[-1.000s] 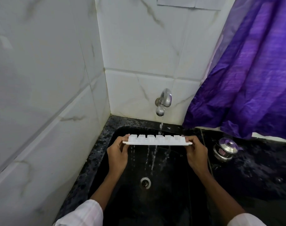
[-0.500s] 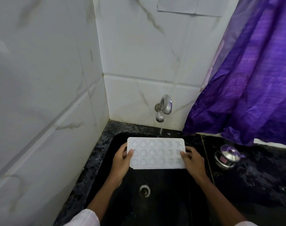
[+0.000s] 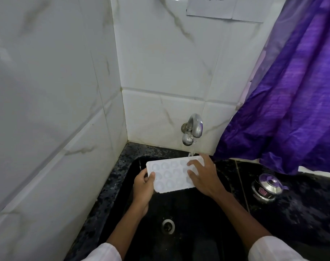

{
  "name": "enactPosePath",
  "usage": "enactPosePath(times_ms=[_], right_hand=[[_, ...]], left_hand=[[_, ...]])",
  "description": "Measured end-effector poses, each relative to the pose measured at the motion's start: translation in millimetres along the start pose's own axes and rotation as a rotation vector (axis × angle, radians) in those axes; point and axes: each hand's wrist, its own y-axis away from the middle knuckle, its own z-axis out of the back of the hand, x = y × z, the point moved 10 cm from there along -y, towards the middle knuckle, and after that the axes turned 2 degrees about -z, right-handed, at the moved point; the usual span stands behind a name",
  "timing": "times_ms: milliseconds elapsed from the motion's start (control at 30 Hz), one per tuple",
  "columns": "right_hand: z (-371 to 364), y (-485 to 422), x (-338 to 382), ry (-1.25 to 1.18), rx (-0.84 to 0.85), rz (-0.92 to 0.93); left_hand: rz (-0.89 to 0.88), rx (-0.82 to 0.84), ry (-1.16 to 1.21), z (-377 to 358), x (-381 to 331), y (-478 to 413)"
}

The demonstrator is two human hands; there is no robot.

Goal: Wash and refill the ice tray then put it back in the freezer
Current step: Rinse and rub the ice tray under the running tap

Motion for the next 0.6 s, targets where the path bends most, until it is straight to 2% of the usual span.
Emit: enactPosePath(times_ms=[300,433,600], right_hand=[[-6.6,-10.5,9.0,0.122,0.138,-0.015],[6.6,-13.0,10.0,0.117,0.089,-0.018],[7.7,-11.4,11.9,0.103,0.104,0.005]], left_hand=[[-0.008,0.012,0.002,-4.5,-10.1,5.2],[-0.021,0.022,0.005,-9.6,-15.6,9.7],[-0.008,-0.004,0.002,-9.7,-16.9,9.8]])
